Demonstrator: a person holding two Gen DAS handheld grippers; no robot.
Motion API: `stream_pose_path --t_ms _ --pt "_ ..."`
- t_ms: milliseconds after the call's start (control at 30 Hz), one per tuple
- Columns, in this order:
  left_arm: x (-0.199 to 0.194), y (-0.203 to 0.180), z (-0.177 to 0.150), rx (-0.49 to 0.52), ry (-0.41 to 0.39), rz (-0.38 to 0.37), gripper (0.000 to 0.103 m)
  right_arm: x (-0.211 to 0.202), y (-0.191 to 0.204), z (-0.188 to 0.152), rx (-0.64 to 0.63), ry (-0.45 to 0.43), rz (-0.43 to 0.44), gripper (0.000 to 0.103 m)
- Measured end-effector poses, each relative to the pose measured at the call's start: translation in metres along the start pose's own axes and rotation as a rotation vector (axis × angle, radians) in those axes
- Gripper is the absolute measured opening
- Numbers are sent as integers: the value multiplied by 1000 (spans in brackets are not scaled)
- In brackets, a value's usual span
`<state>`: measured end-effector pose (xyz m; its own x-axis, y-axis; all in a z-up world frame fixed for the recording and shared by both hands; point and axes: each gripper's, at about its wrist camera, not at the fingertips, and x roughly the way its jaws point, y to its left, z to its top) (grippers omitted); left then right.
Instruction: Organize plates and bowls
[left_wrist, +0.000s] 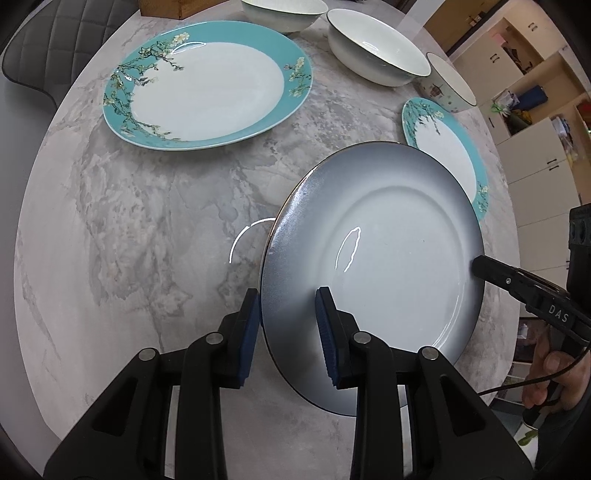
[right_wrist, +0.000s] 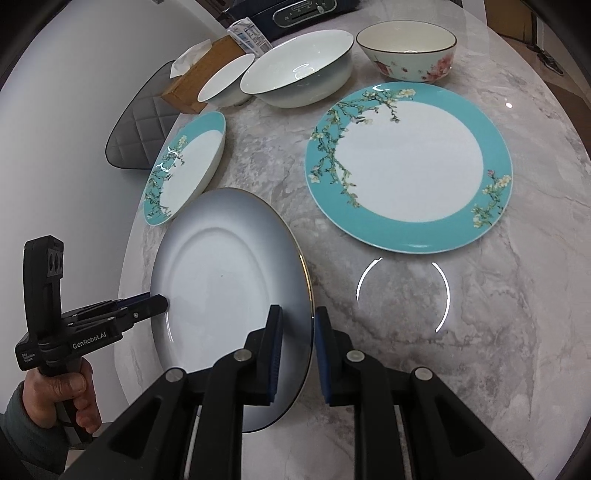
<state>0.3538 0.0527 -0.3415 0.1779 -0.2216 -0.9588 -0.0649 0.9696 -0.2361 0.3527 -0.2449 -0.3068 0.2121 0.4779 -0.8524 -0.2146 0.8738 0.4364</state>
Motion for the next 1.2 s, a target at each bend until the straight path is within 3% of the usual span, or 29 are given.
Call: stream_pose_path --t_ms 233,533,867,1200 --pt "-11 -22 -36 36 15 -19 27 -21 -8 -32 24 -1 -21 19" --pt "2 -42 -84 71 58 -42 27 -32 -27 -80 85 12 -57 19" --pt "23 -45 -103 83 76 -19 28 -12 -39 -96 95 26 -90 20" --pt "30 -44 -95 79 58 -14 28 -4 -39 -102 79 16 -114 23"
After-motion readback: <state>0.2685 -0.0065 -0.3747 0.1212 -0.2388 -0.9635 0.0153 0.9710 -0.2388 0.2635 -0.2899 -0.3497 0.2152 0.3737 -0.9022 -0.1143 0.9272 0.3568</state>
